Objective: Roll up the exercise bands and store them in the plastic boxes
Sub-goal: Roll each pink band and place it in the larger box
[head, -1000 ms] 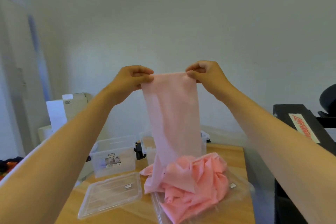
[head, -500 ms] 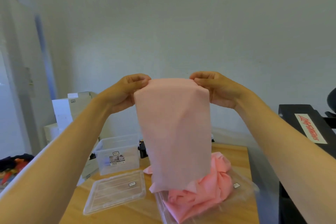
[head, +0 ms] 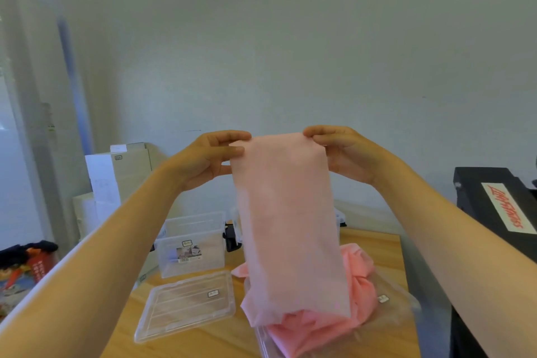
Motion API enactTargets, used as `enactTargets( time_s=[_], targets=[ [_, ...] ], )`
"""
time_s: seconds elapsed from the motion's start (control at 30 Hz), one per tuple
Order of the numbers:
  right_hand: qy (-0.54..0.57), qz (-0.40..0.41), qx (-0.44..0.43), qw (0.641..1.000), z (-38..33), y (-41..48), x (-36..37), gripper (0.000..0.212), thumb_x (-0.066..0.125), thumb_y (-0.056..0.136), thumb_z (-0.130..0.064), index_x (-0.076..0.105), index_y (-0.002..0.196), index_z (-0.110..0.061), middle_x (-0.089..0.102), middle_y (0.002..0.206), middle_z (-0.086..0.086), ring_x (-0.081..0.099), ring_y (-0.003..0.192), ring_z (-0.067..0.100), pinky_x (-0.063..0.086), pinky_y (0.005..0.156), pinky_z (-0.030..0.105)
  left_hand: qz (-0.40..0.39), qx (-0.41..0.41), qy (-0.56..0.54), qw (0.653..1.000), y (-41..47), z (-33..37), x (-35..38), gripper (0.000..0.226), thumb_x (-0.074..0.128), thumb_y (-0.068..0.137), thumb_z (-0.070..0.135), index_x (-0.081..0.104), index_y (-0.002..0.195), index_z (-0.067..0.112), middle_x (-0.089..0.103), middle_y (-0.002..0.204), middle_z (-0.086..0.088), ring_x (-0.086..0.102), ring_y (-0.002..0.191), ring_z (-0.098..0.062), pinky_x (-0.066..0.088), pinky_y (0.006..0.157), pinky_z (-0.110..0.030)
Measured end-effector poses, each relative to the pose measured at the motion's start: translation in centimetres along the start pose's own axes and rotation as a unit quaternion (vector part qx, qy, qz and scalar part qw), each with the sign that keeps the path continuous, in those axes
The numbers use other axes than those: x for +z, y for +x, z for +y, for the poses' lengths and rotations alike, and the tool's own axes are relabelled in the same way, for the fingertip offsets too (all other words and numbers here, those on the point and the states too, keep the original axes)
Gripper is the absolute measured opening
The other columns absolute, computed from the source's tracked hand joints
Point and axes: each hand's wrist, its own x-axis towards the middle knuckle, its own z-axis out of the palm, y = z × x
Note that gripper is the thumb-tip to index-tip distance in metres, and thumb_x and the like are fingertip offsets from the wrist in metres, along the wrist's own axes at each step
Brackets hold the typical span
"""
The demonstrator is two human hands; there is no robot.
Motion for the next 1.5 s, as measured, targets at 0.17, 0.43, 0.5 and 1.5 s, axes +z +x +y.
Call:
enactTargets(
  time_s=[0.17,0.43,0.5,1.5],
  targets=[
    [-0.029,0.035,-0.045,0.998,-1.9,1.2,0.3,0.02,0.058,0.088,-0.002,0.067,0.095,-0.018,0.064,0.08,-0.011,0.062,0.074,0.003,0.056,0.066,0.024,0.032,0.039,0.047,0.998,1.0,2.2,0.2,0.037,0.059,0.086,-0.009,0.066,0.112,0.016,0.065,0.111,0.004,0.068,0.092,-0.012,0.058,0.074,-0.03],
    [-0.21,0.147,-0.162,0.953,-9.5,2.9,1.4,0.03,0.063,0.081,0.009,0.069,0.09,-0.019,0.065,0.096,-0.001,0.064,0.084,0.011,0.053,0.064,0.021,0.067,0.147,0.137,0.977,2.9,10.2,0.4,0.044,0.061,0.085,-0.014,0.065,0.113,0.019,0.067,0.106,-0.007,0.067,0.091,-0.017,0.056,0.084,-0.026],
    [-0.221,0.154,-0.184,0.945,-11.6,3.1,1.7,0.03,0.064,0.081,0.009,0.069,0.09,-0.018,0.066,0.095,0.0,0.064,0.083,0.012,0.053,0.063,0.021,0.075,0.166,0.144,0.973,3.1,12.3,0.3,0.036,0.059,0.086,-0.015,0.067,0.102,0.016,0.069,0.092,-0.004,0.067,0.081,-0.015,0.056,0.079,-0.023],
    [-0.324,0.153,-0.059,0.932,-1.2,9.2,-0.9,0.036,0.048,0.088,0.009,0.07,0.1,-0.017,0.063,0.085,-0.002,0.058,0.079,0.007,0.043,0.062,0.007,0.164,0.076,0.248,0.952,7.3,1.9,-5.0,0.025,0.062,0.089,-0.002,0.072,0.091,0.021,0.07,0.1,0.001,0.063,0.097,-0.013,0.049,0.085,-0.024]
  ],
)
